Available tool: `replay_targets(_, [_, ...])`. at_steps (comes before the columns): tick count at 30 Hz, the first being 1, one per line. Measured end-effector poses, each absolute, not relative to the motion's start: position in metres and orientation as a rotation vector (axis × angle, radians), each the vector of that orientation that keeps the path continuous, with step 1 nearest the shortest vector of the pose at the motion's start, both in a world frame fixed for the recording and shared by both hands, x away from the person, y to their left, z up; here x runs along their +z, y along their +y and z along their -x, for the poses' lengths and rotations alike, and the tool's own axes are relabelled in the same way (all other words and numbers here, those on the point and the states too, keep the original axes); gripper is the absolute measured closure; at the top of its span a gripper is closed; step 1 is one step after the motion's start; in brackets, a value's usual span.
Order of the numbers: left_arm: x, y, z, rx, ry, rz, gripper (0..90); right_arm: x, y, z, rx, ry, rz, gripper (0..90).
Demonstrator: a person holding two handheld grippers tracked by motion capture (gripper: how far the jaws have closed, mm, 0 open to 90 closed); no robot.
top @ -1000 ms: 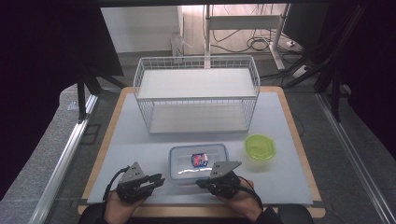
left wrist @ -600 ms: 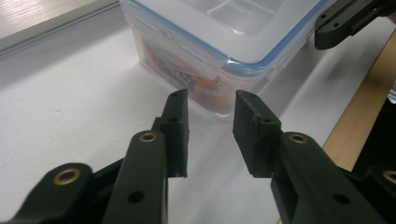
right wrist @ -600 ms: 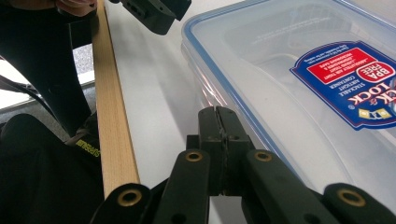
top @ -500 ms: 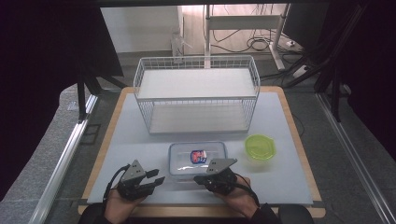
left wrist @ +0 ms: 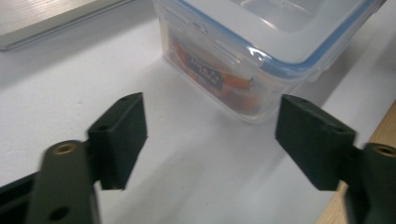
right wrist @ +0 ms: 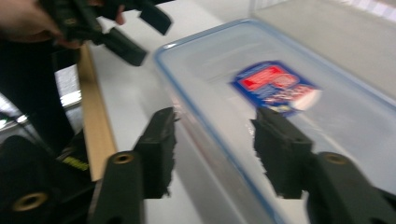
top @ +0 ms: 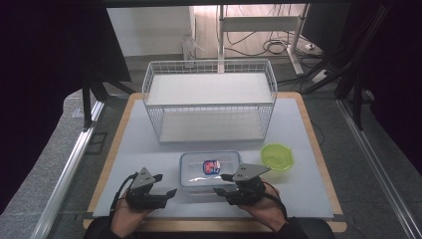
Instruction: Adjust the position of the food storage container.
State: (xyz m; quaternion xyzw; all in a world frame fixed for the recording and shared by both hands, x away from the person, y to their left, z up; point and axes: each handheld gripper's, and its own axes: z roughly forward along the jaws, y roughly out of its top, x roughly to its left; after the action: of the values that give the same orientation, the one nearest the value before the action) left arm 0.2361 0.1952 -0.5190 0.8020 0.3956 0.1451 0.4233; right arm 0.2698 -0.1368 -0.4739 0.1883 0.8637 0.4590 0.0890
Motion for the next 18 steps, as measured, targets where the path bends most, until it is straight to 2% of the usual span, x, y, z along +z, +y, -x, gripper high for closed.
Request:
replay_targets(9, [-0.518, 0.195, -0.245, 0.358, 0.952, -1.987, 10.6, -0.471, -0.163, -0.282, 1.370, 2.455, -0.718, 30.3])
replay_targets(18, [-0.530, 0.195, -0.244, 0.433, 0.923, -2.009, 5.2, -0.477, -0.179, -0.292, 1.365, 2.420, -0.827, 18.1])
